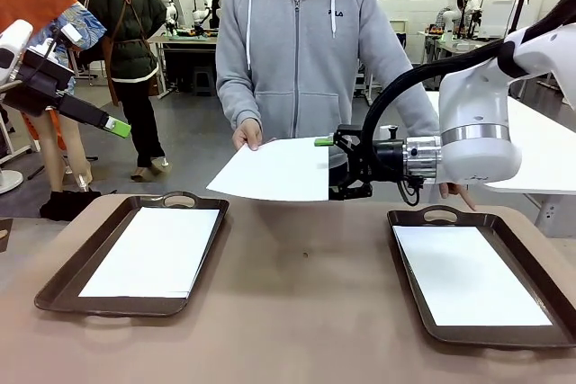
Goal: Sort the A4 documents.
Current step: Receive the A4 Paper.
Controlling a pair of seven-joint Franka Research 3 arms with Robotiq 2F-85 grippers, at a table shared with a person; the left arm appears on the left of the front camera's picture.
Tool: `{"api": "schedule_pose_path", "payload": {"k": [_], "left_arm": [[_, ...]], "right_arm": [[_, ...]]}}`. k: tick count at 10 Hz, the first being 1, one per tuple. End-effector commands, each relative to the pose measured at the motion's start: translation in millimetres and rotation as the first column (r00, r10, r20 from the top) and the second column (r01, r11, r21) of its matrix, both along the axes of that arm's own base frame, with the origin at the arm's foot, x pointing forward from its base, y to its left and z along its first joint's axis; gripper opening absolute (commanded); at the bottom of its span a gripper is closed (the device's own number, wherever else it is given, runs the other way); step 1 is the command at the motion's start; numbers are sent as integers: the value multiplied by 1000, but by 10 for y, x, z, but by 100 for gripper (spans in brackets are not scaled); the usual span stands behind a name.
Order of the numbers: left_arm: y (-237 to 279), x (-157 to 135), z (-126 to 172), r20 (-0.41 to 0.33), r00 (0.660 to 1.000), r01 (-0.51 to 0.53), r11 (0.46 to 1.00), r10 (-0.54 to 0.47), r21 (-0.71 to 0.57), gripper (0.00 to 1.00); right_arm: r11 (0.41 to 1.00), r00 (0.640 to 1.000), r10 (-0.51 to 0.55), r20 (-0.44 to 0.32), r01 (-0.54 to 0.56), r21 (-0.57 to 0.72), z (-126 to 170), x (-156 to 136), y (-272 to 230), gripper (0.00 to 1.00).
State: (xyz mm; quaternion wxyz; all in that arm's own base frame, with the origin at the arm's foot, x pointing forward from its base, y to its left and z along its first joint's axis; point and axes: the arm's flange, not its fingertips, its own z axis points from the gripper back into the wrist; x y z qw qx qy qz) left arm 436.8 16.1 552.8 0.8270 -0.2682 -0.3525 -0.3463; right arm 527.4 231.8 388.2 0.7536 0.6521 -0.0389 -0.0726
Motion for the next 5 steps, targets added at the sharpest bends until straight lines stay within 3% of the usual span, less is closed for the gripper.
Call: {"api": "schedule_pose_path", "payload": {"k": [1, 4, 5], "left_arm": [[8, -7, -1, 8, 1000, 6, 1000, -6, 1, 100], [8, -7, -1, 8, 1000, 6, 1000, -6, 1, 100], [8, -7, -1, 8, 1000, 6, 1000, -6, 1, 100]], "right_arm": [[998, 999, 6, -34, -4, 58, -49, 74, 141, 100], [995, 998, 45, -36, -41, 93, -94, 90, 164, 98], [994, 998, 49, -26, -46, 99, -109, 110, 167, 91]]}}
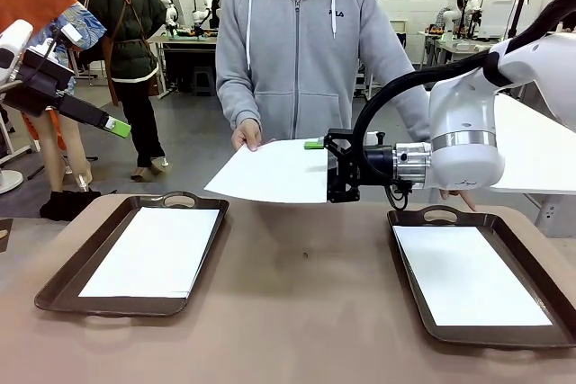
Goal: Sort the A4 documents.
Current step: Receive the A4 Paper.
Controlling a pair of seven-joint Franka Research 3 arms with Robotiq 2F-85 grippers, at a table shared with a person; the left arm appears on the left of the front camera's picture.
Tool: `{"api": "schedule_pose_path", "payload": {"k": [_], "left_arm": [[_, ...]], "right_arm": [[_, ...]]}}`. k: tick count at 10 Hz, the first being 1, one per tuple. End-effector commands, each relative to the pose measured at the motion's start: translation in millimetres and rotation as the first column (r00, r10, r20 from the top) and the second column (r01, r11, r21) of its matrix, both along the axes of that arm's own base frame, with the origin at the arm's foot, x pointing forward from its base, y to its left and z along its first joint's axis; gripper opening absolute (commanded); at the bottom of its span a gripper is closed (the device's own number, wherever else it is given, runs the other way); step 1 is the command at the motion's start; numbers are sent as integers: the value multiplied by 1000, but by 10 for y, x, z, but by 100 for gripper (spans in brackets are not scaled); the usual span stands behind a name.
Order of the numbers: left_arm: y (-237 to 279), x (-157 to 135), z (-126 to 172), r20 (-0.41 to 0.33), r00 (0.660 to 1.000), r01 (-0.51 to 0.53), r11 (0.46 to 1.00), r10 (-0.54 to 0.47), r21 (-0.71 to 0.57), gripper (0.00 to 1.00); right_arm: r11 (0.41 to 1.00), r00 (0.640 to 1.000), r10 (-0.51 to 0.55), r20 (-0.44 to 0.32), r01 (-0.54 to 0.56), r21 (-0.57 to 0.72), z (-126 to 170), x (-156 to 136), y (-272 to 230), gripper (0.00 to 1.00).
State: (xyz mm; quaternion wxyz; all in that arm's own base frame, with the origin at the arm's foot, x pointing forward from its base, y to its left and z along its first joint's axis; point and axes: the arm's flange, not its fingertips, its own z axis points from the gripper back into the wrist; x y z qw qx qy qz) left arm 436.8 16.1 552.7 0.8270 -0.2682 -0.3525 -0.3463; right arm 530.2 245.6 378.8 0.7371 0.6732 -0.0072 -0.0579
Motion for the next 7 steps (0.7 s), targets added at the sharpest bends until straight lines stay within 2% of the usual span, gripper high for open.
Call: {"api": "schedule_pose_path", "payload": {"k": [1, 2, 7], "left_arm": [[8, -7, 0, 8, 1000, 6, 1000, -6, 1, 100], [8, -7, 0, 8, 1000, 6, 1000, -6, 1, 100], [8, -7, 0, 8, 1000, 6, 1000, -6, 1, 100]], "right_arm": [[999, 1000, 3, 23, -4, 34, -13, 89, 32, 80], [1000, 999, 19, 45, -20, 24, 13, 94, 26, 72], [1000, 999, 4, 53, -5, 21, 55, 128, -78, 23]]}}
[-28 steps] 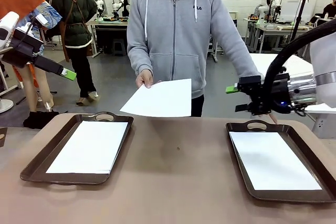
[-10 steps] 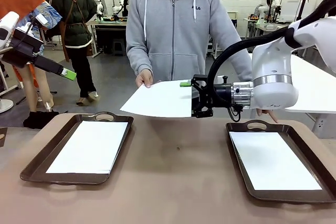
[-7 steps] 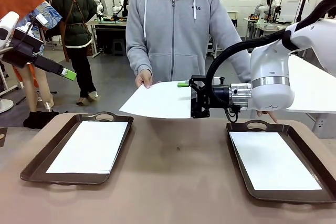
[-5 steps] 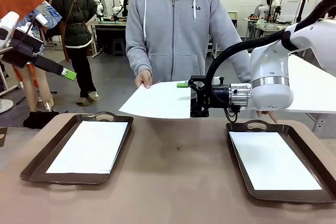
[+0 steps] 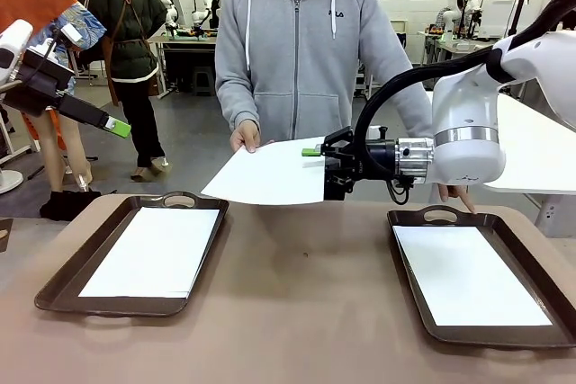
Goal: Sort the A4 documents.
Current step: Receive the A4 Paper.
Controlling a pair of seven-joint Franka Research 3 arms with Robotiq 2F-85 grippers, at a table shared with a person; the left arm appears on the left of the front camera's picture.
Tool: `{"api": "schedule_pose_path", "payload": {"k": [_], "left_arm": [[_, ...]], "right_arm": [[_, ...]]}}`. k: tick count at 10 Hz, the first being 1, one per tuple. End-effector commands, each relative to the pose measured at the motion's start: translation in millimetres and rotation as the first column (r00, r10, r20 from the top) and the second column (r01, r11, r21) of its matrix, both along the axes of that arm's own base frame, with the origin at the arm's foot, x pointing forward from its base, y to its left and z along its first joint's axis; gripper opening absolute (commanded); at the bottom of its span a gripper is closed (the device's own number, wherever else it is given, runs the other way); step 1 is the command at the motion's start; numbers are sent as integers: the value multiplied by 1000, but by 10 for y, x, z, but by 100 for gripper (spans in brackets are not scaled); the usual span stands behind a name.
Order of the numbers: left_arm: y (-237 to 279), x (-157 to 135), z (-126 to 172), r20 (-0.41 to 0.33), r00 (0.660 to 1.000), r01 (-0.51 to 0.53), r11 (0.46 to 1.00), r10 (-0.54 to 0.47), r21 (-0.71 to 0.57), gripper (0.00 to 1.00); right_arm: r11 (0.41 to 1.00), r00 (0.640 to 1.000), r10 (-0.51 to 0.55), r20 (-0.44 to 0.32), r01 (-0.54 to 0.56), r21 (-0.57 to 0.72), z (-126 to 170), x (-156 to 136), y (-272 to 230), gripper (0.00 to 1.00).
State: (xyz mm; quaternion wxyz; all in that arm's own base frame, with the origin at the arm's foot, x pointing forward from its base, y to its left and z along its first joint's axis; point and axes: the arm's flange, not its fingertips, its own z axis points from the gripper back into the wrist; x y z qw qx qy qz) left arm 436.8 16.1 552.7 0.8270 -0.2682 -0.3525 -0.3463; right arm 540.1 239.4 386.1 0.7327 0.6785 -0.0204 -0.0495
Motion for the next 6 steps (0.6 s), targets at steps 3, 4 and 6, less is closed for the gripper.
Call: {"api": "schedule_pose_path", "payload": {"k": [3, 4, 6], "left_arm": [[8, -7, 0, 8, 1000, 6, 1000, -6, 1, 100], [8, -7, 0, 8, 1000, 6, 1000, -6, 1, 100], [8, -7, 0, 8, 1000, 6, 1000, -6, 1, 100]], "right_arm": [[1000, 1000, 10, 8, -11, 7, -30, 11, -46, 0], [1000, 1000, 20, 4, -20, 4, -36, 3, -34, 0], [1000, 1000, 29, -11, -29, -6, -48, -23, -47, 0]]}}
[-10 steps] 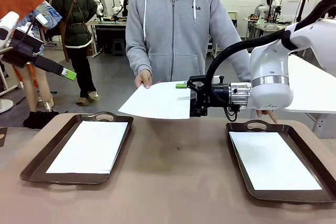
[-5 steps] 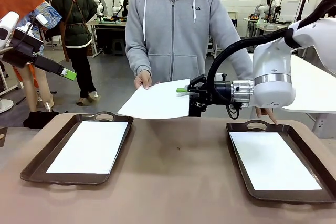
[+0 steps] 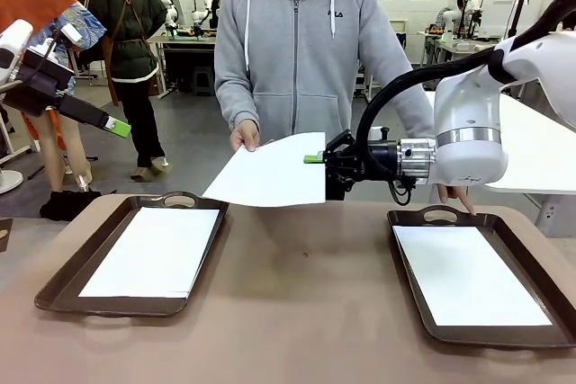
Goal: Sort the A4 documents.
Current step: Receive the A4 Paper.
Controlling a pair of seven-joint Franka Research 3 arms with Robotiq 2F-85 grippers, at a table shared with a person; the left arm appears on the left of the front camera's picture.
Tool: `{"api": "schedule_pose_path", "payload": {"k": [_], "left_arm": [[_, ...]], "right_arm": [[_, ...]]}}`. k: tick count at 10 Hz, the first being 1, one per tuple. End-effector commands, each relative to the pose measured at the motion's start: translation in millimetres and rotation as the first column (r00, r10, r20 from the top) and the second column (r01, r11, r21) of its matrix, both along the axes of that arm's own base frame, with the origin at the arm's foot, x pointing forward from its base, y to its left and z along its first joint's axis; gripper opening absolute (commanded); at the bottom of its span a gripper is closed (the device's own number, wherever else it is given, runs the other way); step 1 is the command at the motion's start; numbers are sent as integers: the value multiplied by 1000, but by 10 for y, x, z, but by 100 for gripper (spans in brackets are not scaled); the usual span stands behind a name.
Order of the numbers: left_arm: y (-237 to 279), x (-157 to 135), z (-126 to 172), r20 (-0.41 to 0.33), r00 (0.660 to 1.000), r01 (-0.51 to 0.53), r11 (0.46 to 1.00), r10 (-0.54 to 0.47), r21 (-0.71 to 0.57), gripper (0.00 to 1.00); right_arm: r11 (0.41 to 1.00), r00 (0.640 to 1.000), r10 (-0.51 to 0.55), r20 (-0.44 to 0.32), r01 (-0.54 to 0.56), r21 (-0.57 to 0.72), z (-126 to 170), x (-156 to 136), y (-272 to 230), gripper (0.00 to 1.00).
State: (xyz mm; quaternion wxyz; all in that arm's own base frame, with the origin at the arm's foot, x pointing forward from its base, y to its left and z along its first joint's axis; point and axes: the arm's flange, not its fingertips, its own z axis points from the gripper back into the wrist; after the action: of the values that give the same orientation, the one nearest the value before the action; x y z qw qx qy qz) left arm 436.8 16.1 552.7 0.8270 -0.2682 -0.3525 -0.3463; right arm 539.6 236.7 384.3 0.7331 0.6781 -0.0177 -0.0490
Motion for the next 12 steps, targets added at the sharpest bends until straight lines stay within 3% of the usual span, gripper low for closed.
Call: {"api": "schedule_pose_path", "payload": {"k": [1, 4, 5, 12], "left_arm": [[8, -7, 0, 8, 1000, 6, 1000, -6, 1, 100], [8, -7, 0, 8, 1000, 6, 1000, -6, 1, 100], [8, -7, 0, 8, 1000, 6, 1000, -6, 1, 100], [8, -7, 0, 8, 1000, 6, 1000, -6, 1, 100]], "right_arm": [[1000, 1000, 24, -12, -24, -8, -25, -23, -41, 0], [999, 999, 50, -11, -50, 6, -5, -32, -43, 0], [1000, 1000, 2, -4, -2, 0, -9, -6, -3, 0], [1000, 1000, 2, -4, -2, 0, -9, -6, -3, 0]]}}
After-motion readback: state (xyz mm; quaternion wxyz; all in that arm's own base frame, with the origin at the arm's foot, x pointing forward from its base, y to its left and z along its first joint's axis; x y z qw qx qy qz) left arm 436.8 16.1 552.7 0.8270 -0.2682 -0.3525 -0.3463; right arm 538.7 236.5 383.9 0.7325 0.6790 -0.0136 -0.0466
